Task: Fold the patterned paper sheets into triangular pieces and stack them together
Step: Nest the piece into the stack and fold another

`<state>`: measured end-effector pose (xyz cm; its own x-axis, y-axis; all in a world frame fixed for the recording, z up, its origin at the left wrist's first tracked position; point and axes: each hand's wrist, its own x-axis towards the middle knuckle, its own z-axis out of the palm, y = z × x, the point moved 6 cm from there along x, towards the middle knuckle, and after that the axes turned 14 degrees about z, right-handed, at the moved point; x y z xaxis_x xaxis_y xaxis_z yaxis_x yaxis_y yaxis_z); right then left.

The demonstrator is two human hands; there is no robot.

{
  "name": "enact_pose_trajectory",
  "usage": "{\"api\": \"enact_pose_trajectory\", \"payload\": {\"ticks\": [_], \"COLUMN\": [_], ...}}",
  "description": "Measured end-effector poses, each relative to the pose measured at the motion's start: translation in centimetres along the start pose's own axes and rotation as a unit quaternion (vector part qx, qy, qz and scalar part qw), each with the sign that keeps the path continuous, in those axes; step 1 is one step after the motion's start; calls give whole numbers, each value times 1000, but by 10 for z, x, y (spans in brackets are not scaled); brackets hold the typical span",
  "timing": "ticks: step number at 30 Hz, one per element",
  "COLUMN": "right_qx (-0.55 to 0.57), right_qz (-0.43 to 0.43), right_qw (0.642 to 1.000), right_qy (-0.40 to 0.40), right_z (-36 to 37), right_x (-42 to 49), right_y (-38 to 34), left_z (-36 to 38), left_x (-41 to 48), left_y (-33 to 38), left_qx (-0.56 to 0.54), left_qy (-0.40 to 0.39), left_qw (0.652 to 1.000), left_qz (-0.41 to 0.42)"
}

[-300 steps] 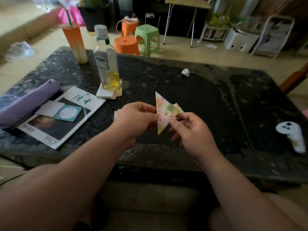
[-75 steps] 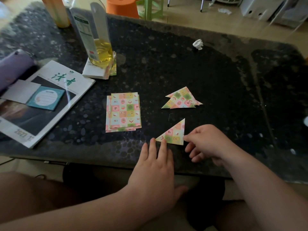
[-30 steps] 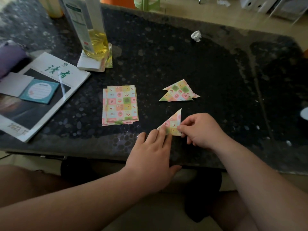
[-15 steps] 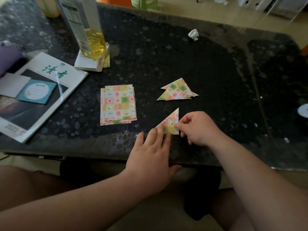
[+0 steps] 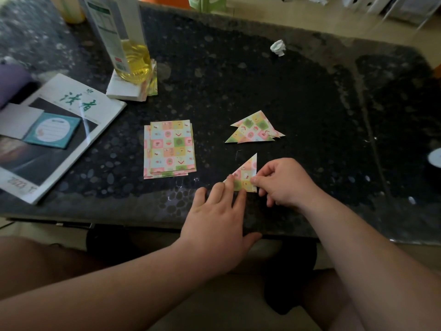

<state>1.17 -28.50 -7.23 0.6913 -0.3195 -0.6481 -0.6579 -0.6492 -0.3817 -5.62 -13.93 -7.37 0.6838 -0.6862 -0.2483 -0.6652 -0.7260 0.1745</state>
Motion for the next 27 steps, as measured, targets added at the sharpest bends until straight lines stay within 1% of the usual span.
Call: {"api": "enact_pose_trajectory", "payload": {"ticks": [14, 20, 27], "right_qx": [14, 3, 4], "right_qz": [-1, 2, 4], "right_qw": [1000, 1000, 1000], "right_qy": [-6, -4, -4], "right_z": [2, 1, 1], "right_x": [3, 2, 0], "right_y": [2, 1, 0], "left_z": [0, -1, -5], "left_x": [0, 1, 4], "left_y": [0, -1, -6], "left_qx": [5, 5, -10], "left_qy": [6, 11, 21], "left_qw": [1000, 1000, 1000], "left_qz": [2, 2, -2]}}
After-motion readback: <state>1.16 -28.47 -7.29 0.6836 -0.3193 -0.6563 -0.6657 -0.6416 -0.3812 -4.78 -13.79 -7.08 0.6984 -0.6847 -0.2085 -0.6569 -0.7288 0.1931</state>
